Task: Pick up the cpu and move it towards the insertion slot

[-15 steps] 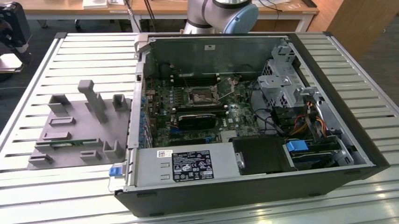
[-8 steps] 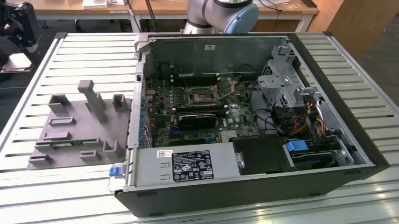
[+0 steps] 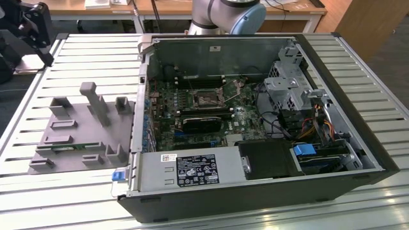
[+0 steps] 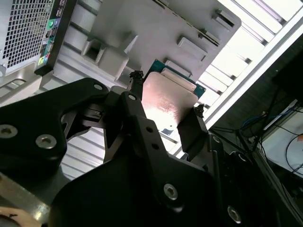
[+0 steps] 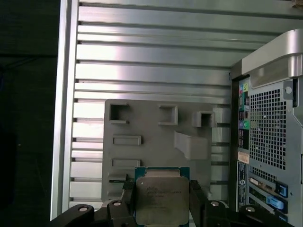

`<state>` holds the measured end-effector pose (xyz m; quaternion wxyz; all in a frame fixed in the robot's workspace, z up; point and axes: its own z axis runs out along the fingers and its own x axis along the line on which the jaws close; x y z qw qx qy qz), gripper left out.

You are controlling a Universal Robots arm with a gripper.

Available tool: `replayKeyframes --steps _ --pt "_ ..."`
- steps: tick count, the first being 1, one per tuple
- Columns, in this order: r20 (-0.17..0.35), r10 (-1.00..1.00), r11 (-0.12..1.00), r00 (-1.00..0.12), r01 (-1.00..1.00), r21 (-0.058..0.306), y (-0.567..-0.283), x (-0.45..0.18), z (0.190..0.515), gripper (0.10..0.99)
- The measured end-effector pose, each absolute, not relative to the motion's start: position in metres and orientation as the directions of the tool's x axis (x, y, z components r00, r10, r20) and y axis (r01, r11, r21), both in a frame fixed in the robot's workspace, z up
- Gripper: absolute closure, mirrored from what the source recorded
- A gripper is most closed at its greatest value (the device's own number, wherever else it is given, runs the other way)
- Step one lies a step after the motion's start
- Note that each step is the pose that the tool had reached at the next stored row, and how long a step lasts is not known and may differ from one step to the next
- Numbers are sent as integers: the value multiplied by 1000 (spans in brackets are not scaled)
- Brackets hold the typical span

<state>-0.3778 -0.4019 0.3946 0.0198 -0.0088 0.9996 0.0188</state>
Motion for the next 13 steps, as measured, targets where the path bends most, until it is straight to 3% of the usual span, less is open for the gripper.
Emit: replayKeyframes --steps 13 --pt "-40 -17 999 -999 -18 37 -402 -345 395 545"
